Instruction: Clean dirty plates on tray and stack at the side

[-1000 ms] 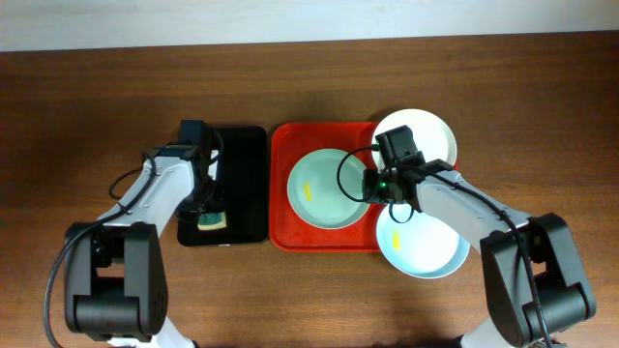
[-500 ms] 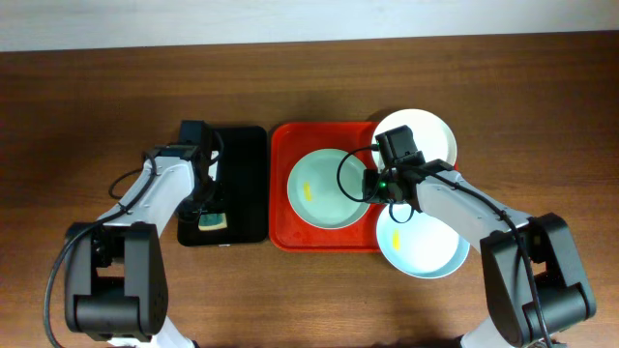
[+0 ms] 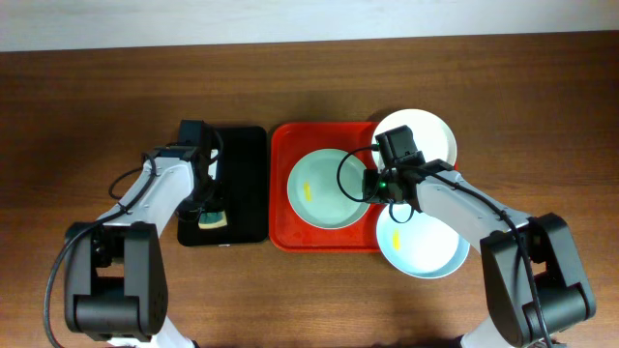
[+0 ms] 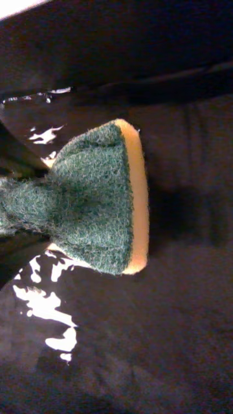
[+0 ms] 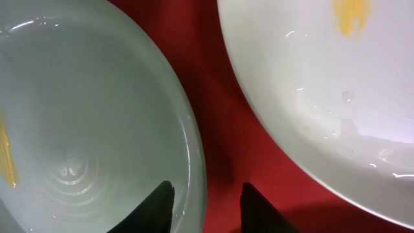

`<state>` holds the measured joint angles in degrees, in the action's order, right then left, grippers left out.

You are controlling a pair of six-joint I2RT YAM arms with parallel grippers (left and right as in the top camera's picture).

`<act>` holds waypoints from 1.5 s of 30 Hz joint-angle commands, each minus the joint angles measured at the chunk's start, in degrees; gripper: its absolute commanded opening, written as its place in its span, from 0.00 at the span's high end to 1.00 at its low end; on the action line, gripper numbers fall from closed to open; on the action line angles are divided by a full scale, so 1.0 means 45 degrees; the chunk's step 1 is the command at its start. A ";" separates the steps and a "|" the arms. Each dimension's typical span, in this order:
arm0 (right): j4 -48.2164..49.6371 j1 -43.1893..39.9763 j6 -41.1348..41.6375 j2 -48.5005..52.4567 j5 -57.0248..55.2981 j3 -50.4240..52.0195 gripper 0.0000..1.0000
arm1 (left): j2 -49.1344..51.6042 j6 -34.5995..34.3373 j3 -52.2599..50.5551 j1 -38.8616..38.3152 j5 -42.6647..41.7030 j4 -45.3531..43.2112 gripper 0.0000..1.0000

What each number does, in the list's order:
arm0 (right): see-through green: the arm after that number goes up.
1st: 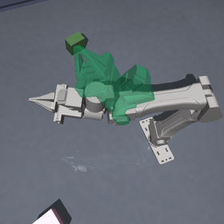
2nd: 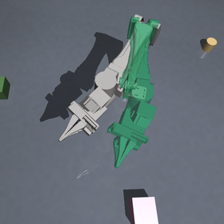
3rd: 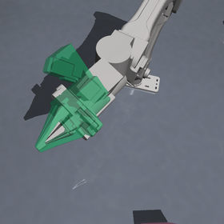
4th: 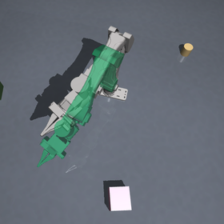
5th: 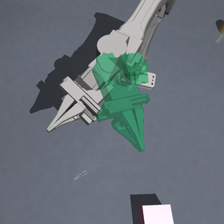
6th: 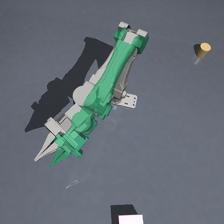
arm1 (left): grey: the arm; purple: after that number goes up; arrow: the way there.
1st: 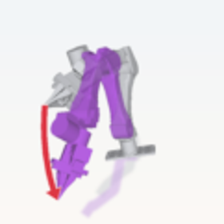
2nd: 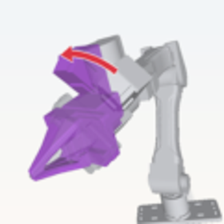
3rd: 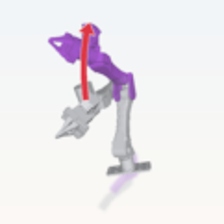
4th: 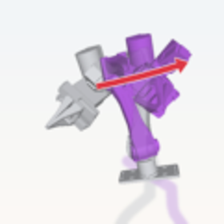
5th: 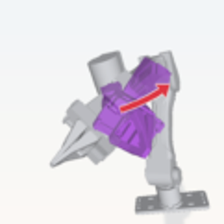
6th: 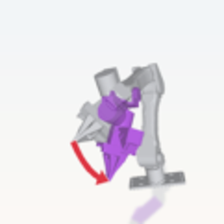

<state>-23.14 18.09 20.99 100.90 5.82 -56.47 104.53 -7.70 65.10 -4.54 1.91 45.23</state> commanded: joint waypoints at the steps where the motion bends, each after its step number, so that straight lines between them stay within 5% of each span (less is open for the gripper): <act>1: -0.0005 -0.0019 0.0058 0.0019 -0.0117 -0.0238 0.65 | 0.0199 -0.0005 -0.0126 0.0053 -0.0529 -0.0214 0.73; 7: -0.0005 -0.0019 0.0058 0.0019 -0.0117 -0.0238 0.65 | 0.0204 0.0000 -0.0743 0.0049 -0.0476 -0.0675 0.75; 12: -0.0005 -0.0024 0.0058 0.0019 -0.0117 -0.0238 0.65 | 0.0194 0.0000 -0.0976 0.0053 -0.0476 -0.0903 1.00; 20: 0.0000 -0.0019 0.0058 0.0019 -0.0117 -0.0238 0.65 | -0.0748 0.0112 0.1501 0.0049 -0.0471 0.1151 1.00; 21: 0.0000 -0.0024 0.0058 0.0019 -0.0117 -0.0238 0.68 | -0.1098 0.0189 0.1719 0.0005 -0.0452 0.1195 1.00; 24: 0.0000 -0.0019 0.0063 0.0019 -0.0112 -0.0238 0.96 | -0.2419 0.0214 0.1885 -0.0160 0.0287 0.1107 1.00; 32: 0.0005 -0.0019 0.0063 0.0019 -0.0112 -0.0238 0.96 | -0.4347 0.0228 0.1885 -0.0753 0.1307 0.0869 1.00; 45: 0.0010 -0.0019 0.0068 0.0019 -0.0112 -0.0238 0.96 | -0.3497 0.0248 0.1695 -0.0996 0.0617 0.0539 1.00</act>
<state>-23.11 18.09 21.04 100.90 5.82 -56.47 86.30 -7.51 72.66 -8.88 6.66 48.60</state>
